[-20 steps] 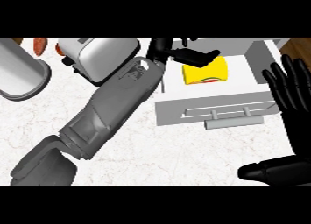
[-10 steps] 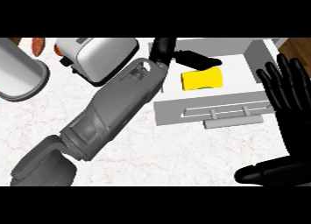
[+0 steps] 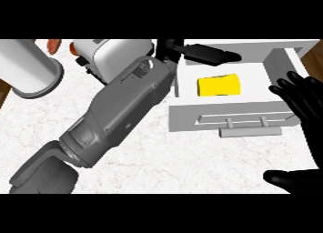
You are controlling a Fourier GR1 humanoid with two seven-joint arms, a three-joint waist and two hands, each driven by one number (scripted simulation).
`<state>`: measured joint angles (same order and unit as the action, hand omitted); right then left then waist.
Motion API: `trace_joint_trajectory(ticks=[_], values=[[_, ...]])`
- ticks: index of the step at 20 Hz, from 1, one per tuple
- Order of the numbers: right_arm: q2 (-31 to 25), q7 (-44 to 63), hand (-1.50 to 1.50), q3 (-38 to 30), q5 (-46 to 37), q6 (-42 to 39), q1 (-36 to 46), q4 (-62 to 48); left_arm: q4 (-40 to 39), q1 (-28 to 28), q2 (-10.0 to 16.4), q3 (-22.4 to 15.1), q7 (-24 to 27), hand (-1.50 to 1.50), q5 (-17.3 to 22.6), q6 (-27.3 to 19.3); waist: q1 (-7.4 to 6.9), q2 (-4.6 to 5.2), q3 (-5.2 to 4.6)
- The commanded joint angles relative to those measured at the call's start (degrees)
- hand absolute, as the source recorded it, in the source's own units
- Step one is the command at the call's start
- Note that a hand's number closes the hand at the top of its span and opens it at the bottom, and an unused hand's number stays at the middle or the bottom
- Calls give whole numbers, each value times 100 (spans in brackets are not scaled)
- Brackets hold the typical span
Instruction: Pick up the cup, place it into the drawer and close the drawer
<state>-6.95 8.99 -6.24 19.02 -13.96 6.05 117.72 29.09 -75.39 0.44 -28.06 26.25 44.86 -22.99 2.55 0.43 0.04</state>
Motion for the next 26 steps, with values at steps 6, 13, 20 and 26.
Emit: trace_joint_trajectory(ticks=[6, 13, 20, 26], values=[[-886, 40, 150, -204, -196, -860, -540, 552, 1162, 754, 601, 428, -271, -150, 152, -85, -320, -113, -6], [-891, -106, 150, 251, -1185, -989, -877, 606, 2855, 2514, 1339, 314, -516, -150, 135, -180, -437, -121, -7], [-682, -352, 150, 561, -2209, -681, -619, -155, 4402, 4006, 2316, 651, -745, -150, 222, 151, -373, -68, -5], [-1178, -1100, 150, 1026, -3592, -781, -412, -660, 5168, 5071, 2756, 845, -641, -150, 310, 443, -423, -63, -4]])
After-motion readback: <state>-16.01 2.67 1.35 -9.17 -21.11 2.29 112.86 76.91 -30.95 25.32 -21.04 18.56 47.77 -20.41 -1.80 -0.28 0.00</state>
